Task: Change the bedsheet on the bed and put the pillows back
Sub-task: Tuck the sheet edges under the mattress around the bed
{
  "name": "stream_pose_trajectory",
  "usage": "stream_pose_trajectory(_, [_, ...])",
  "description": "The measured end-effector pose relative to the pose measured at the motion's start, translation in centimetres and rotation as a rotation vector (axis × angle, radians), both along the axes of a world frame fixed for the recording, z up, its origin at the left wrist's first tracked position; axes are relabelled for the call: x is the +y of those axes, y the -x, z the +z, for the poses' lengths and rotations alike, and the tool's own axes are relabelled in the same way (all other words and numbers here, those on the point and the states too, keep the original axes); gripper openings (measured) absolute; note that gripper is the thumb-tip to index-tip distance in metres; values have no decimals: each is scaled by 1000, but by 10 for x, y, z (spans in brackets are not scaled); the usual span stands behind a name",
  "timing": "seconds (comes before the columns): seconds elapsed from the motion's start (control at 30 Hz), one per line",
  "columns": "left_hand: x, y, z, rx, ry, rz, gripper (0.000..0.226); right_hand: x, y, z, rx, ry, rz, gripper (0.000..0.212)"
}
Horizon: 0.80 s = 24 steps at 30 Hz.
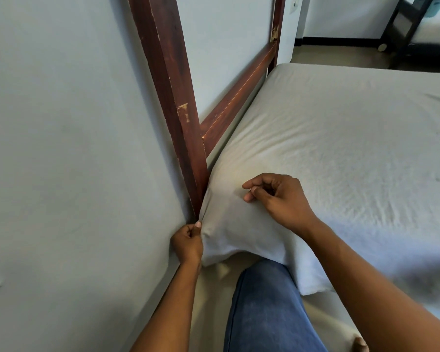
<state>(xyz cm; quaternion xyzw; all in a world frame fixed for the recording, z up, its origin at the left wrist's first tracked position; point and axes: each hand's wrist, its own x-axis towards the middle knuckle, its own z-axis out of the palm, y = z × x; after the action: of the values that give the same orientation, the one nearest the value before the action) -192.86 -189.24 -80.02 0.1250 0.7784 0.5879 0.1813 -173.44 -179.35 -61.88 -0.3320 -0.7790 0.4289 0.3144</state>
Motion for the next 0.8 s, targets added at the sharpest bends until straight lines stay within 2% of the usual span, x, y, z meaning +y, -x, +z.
stream_pose_trajectory(0.1, [-11,-7,9,77,-44,-10,11,0,0,-3,8,-27,-5,21])
stream_pose_trajectory(0.2, [-18,-15,19,159,-131,-38,17,-2,1,-9,-8,-127,-26,21])
stream_pose_trajectory(0.3, [-19,-22,24,246,-148,-105,32,-7,4,-15,-62,-388,-44,20])
stream_pose_trajectory(0.4, [-14,-17,23,232,-172,-137,23,-16,8,-22,-105,-596,-32,22])
stream_pose_trajectory(0.47, [-14,-9,20,126,-214,-178,32,-22,10,-28,-116,-611,15,21])
stream_pose_trajectory(0.6, [-20,6,21,-365,-450,-285,27,-25,10,-39,-143,-565,38,24])
stream_pose_trajectory(0.67, [-18,11,14,-400,-421,-217,23,-24,8,-41,-163,-537,36,26])
stream_pose_trajectory(0.8, [1,2,9,-260,-260,-20,26,-28,10,-47,-214,-507,55,28])
